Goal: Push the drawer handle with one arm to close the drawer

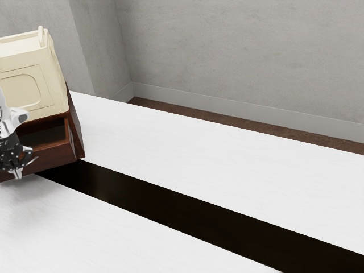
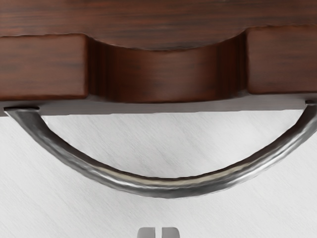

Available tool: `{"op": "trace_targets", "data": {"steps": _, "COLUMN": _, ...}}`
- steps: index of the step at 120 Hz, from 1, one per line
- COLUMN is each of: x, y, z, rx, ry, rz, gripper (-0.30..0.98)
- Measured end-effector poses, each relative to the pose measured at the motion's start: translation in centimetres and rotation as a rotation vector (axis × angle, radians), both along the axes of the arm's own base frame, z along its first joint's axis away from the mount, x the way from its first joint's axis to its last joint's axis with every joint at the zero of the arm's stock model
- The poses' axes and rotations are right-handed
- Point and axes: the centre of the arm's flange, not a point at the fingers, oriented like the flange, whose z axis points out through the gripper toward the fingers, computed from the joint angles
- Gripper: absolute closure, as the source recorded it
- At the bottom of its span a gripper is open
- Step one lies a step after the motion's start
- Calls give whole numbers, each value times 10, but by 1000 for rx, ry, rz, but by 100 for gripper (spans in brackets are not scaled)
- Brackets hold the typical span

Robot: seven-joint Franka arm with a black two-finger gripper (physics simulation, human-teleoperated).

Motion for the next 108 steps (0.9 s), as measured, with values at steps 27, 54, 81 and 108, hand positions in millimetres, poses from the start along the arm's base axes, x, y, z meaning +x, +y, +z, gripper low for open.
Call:
{"op": "trace_targets", "data": {"steps": 27, "x": 18, "y": 14, "z": -6, "rx": 52, "ry": -75, "rz": 59, "gripper": 78}}
{"op": "trace_targets", "data": {"steps": 54, "x": 38, "y": 30, "z": -9, "rx": 74, "ry": -123, "rz": 88, "gripper": 79}}
{"op": "trace_targets", "data": {"steps": 81, "x": 54, "y": 64, "z": -10, "rx": 88, "ry": -147, "rz": 124, "gripper": 79}}
{"op": "trace_targets", "data": {"steps": 108, "x": 71, "y": 85, "z": -3, "rx": 106, "ry": -172, "rz": 123, "gripper": 79}}
